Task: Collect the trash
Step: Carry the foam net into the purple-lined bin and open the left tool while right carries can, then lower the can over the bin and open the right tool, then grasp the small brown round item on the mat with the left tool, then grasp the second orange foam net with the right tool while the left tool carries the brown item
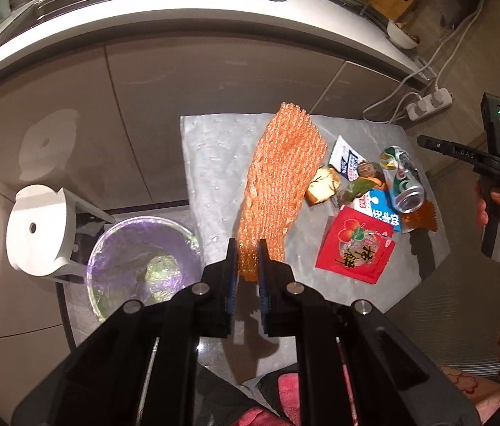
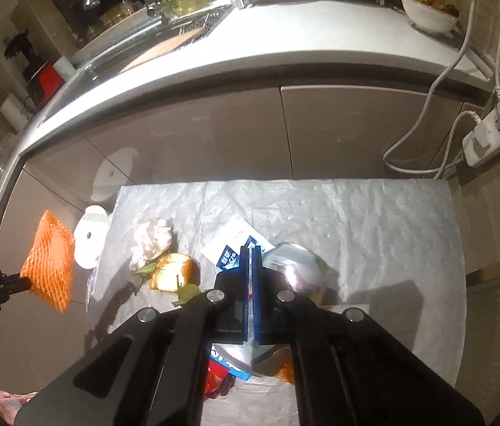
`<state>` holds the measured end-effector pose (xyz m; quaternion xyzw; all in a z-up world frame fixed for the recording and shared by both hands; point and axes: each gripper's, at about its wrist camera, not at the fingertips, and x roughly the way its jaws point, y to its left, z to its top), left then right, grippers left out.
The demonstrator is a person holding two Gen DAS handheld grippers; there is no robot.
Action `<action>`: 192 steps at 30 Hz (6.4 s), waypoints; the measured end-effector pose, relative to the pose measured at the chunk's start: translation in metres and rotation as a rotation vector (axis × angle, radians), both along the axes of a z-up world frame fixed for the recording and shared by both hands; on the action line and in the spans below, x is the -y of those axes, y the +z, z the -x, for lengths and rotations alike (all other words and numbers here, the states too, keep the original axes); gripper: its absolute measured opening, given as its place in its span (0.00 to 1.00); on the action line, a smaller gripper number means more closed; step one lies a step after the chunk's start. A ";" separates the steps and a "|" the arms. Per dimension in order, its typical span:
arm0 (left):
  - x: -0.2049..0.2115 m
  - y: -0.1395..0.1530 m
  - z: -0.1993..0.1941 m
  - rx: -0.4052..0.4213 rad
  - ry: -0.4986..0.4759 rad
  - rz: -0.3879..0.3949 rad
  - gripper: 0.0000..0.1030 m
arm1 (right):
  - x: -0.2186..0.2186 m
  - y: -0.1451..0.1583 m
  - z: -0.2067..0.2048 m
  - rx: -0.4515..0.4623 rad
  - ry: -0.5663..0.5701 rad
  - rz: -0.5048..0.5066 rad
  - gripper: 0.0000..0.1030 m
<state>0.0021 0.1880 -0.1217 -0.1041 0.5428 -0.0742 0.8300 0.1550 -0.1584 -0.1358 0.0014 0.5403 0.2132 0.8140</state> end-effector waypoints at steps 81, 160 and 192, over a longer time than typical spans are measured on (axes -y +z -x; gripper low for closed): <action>-0.146 -0.103 0.041 -0.158 -0.147 -0.025 0.78 | -0.276 0.006 0.177 -0.164 0.121 -0.192 0.75; 0.109 -0.069 0.010 -0.033 -0.416 -0.152 0.23 | 0.093 -0.051 0.123 0.035 -0.115 0.289 0.90; 0.045 0.013 0.030 0.183 -0.352 -0.104 0.23 | -0.071 0.051 0.163 0.112 0.020 -0.104 0.11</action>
